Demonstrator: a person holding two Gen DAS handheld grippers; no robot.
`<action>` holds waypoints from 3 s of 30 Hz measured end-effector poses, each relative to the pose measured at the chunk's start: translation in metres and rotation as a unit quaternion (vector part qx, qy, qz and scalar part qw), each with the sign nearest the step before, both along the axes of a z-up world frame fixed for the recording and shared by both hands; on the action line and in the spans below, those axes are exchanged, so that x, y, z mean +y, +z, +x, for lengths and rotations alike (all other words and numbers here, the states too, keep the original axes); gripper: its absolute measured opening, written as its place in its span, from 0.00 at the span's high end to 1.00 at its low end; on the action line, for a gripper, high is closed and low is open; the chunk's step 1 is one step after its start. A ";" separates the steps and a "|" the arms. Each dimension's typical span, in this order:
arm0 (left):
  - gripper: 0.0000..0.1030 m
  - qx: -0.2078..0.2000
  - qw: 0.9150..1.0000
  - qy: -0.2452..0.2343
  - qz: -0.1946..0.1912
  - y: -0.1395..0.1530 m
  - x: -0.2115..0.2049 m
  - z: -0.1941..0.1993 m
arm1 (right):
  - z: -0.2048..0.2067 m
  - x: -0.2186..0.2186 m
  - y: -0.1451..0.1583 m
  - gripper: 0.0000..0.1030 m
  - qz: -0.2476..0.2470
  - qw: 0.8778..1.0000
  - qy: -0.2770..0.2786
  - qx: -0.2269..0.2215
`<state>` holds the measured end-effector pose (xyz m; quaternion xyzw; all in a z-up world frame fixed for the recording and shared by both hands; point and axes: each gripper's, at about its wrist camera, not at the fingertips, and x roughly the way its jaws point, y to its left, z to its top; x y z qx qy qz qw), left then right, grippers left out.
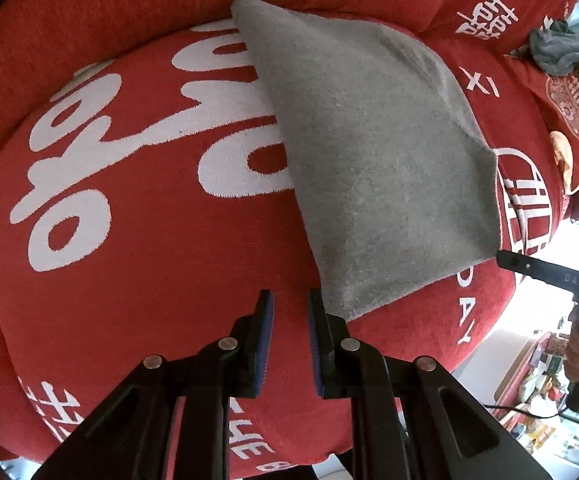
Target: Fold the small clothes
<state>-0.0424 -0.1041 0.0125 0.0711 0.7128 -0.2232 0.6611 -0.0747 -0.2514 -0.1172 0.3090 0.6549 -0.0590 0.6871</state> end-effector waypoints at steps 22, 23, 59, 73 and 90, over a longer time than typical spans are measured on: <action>0.01 -0.041 0.996 0.052 0.053 0.000 -0.008 0.019 | 0.025 -0.011 0.024 0.47 0.007 0.999 0.000 -0.046; 0.01 -0.038 0.996 0.054 0.053 -0.001 -0.009 0.021 | 0.027 -0.013 0.024 0.46 0.010 0.999 0.001 -0.049; 0.01 0.057 0.988 0.075 -0.119 -0.067 -0.067 0.108 | 0.134 -0.068 -0.046 0.31 0.205 0.971 0.086 -0.089; 0.57 0.026 0.983 0.106 -0.147 -0.049 -0.046 0.107 | 0.133 -0.055 -0.049 0.67 0.278 0.956 0.012 -0.098; 0.58 -0.020 0.980 0.110 -0.163 0.038 0.061 0.054 | 0.096 0.039 0.021 0.68 0.344 0.932 0.024 -0.111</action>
